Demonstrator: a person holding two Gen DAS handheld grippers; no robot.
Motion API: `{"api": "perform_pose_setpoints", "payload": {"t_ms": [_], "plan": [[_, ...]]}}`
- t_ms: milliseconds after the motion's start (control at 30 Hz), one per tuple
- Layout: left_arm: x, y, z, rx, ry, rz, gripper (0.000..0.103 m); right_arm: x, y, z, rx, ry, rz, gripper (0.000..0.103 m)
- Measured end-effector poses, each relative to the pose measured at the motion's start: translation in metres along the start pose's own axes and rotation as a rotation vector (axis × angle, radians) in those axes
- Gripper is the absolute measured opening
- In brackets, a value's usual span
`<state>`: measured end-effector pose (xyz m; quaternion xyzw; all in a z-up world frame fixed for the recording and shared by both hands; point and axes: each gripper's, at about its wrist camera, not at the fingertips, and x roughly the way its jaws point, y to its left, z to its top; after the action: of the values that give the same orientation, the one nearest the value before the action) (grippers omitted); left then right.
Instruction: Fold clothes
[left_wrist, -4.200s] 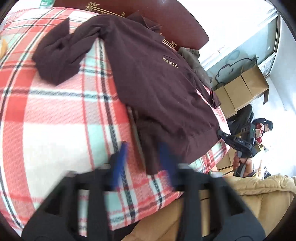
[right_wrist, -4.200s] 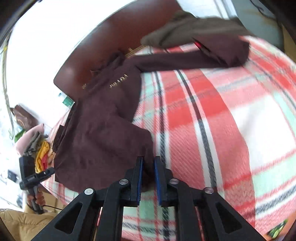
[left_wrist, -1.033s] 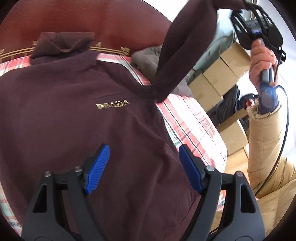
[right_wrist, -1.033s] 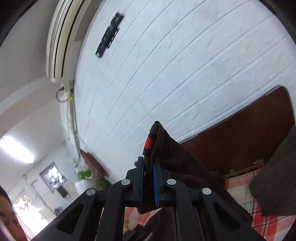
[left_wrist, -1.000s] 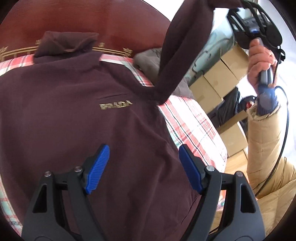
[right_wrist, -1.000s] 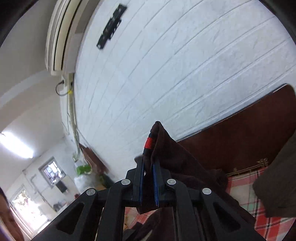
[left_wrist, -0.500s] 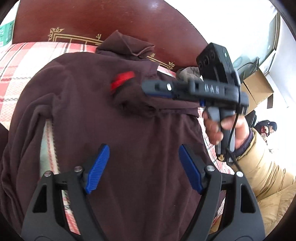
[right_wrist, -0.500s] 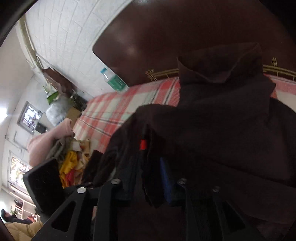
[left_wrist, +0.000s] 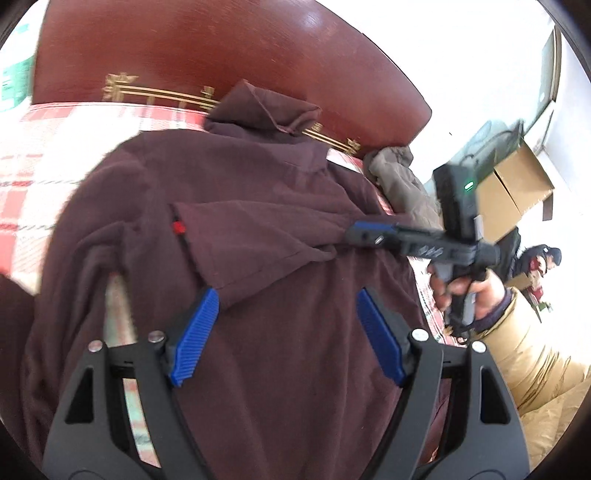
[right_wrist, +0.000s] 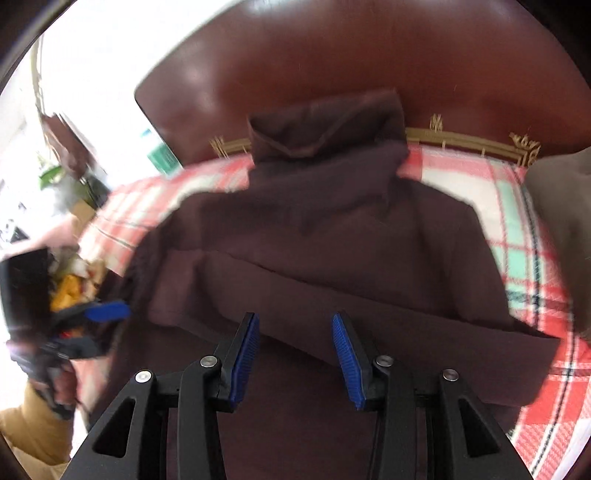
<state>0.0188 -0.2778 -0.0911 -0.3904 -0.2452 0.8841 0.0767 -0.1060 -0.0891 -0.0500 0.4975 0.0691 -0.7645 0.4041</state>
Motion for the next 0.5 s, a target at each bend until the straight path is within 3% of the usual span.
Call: {"api": "perform_pose_setpoints", "payload": {"t_ms": [100,233,400,500], "plan": [[-0.038,0.015,-0.009,-0.026,-0.070,0.095,0.078,0.012,0.009,0.001,-0.039,0.018,-0.034,0.047],[-0.092,0.039,-0.026,-0.054,-0.163,0.241,0.082,-0.004,0.032,0.003,-0.078,-0.029,0.079,0.048],[-0.105,0.078,-0.050,-0.110,-0.110,0.370,0.087,-0.009,0.090,-0.005,-0.201,-0.020,0.232,0.051],[-0.094,0.093,-0.059,-0.136,-0.082,0.384,0.087,0.005,0.129,-0.012,-0.272,0.023,0.285,0.053]]}}
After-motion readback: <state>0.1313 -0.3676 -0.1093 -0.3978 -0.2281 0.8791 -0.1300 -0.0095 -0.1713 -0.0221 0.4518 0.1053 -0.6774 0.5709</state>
